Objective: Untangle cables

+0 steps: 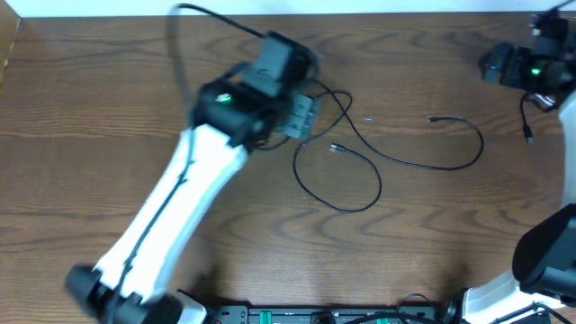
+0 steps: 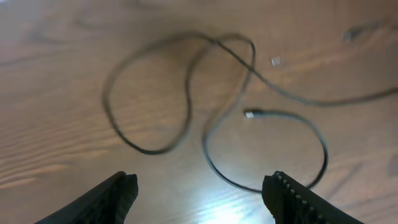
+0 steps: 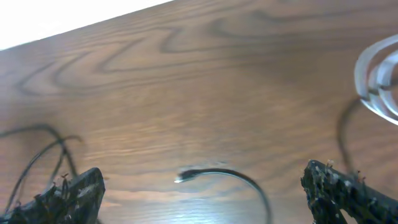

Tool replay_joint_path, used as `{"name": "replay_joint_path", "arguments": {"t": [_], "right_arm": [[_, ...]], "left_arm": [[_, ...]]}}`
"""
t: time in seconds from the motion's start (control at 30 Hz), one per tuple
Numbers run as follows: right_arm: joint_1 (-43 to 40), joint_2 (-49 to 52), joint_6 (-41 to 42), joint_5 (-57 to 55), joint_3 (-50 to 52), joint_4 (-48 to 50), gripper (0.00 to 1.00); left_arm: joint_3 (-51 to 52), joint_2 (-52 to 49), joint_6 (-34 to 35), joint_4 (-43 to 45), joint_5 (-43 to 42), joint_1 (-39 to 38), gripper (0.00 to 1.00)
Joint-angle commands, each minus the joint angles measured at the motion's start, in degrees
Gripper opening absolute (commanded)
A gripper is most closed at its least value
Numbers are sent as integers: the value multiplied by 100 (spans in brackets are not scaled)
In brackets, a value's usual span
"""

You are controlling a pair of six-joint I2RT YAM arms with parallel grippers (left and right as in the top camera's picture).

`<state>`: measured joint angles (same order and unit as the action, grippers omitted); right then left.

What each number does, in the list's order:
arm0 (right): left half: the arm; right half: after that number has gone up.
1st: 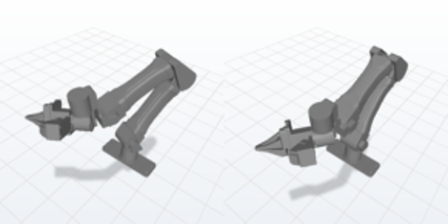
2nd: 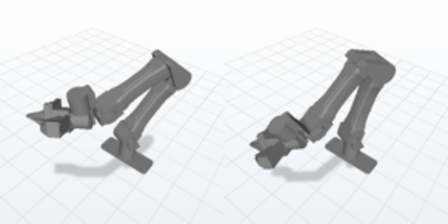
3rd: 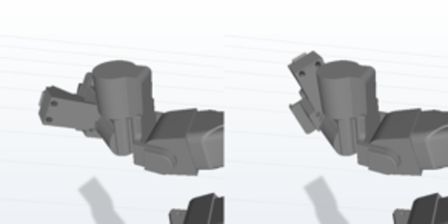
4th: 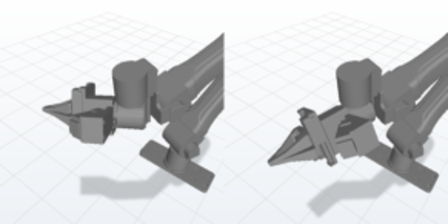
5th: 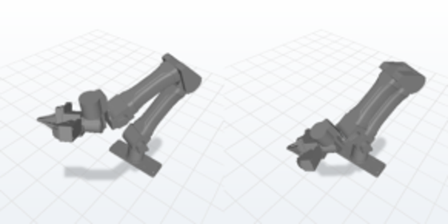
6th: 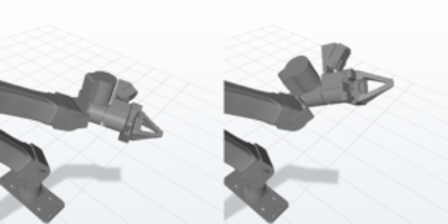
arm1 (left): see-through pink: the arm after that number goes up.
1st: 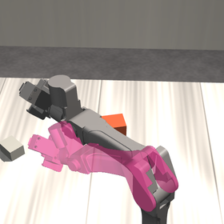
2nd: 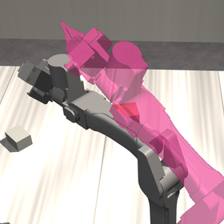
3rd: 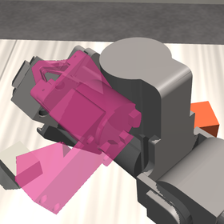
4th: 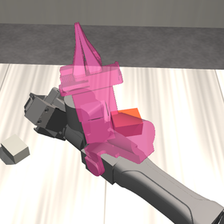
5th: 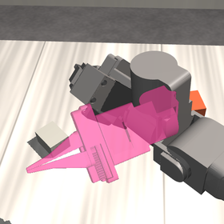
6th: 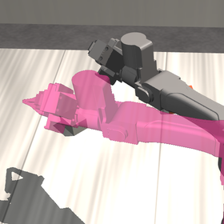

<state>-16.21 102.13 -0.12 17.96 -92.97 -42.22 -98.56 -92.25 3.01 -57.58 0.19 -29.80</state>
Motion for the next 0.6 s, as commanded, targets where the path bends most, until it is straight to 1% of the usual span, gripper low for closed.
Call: {"name": "replay_joint_path", "arguments": {"t": [0.0, 0.17, 0.37, 0.43, 0.47, 0.57], "right_arm": [[590, 57, -149, 103, -33, -28, 99], [1497, 269, -146, 197, -33, 7, 99], [2636, 809, -177, 72, -33, 238, 99], [3005, 1054, -297, -260, -33, 409, 99], [3322, 1266, -341, -798, -35, 588, 99], [3703, 1596, -348, -1617, -35, 872, 99]], "left_arm": [[-37, 341, 229, 2, 28, 431, 72], [-35, 546, 511, -68, 26, 1152, 73], [-13, 509, 546, -205, 26, 1788, 74], [-13, 501, 546, -240, 26, 1893, 74], [-13, 501, 546, -264, 28, 1947, 74], [-13, 501, 546, -282, 28, 1967, 74]]}}
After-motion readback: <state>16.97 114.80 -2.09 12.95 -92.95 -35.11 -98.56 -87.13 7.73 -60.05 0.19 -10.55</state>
